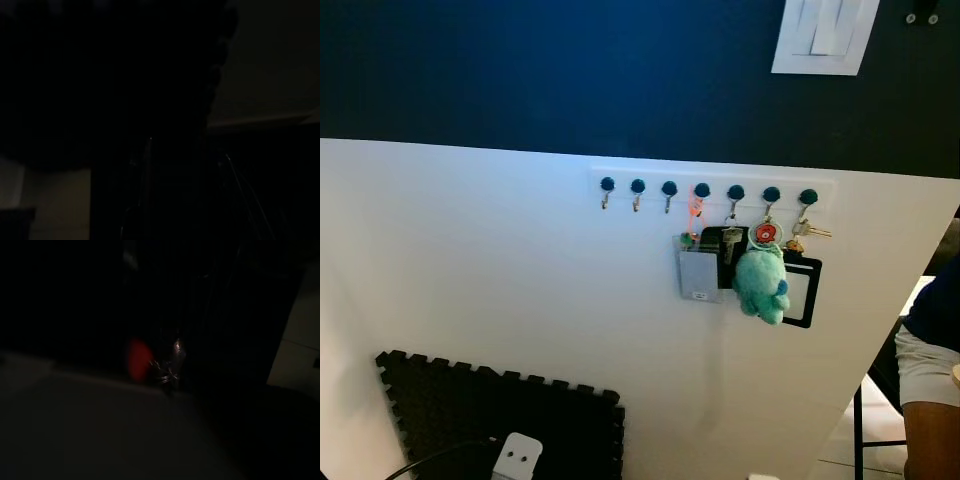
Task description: Hang keys on a hook
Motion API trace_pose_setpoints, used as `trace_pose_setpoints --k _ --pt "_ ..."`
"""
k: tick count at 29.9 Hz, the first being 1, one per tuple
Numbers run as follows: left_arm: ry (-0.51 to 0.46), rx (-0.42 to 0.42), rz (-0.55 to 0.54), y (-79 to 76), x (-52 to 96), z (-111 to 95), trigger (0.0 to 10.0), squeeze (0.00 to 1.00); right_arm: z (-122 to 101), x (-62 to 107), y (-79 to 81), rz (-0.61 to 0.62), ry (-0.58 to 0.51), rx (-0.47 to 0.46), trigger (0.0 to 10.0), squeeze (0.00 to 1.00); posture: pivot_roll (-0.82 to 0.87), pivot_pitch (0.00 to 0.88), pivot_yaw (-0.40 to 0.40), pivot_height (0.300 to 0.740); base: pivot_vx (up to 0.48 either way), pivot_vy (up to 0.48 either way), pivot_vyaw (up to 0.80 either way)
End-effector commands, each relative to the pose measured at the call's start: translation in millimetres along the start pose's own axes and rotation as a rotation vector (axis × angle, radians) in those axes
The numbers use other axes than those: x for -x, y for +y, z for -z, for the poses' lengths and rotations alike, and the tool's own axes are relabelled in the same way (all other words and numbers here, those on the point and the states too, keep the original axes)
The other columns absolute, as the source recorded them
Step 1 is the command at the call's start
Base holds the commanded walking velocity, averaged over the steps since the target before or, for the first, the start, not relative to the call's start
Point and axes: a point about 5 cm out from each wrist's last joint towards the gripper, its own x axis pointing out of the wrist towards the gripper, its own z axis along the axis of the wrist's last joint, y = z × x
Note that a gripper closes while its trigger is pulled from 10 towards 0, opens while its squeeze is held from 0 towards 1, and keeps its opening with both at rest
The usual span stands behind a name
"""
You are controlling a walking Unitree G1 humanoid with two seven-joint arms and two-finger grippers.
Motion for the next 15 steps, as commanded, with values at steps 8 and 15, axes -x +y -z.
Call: trace_pose_setpoints --k 8,15 --pt "-0.152 -0.138 0.198 5.2 5.9 -31 10.0 0.00 -68 -15.0 17.8 -0.145 -0.206 0.190 10.0 0.00 0.08 0.017 -0.003 0.740 0.000 0.000 0.00" --pt "-0.242 -0.205 0.313 -1.2 4.0 -59 10.0 0.00 -122 -13.9 29.7 -0.129 -0.397 0.359 10.0 0.00 0.08 0.024 -0.002 0.740 0.000 0.000 0.00"
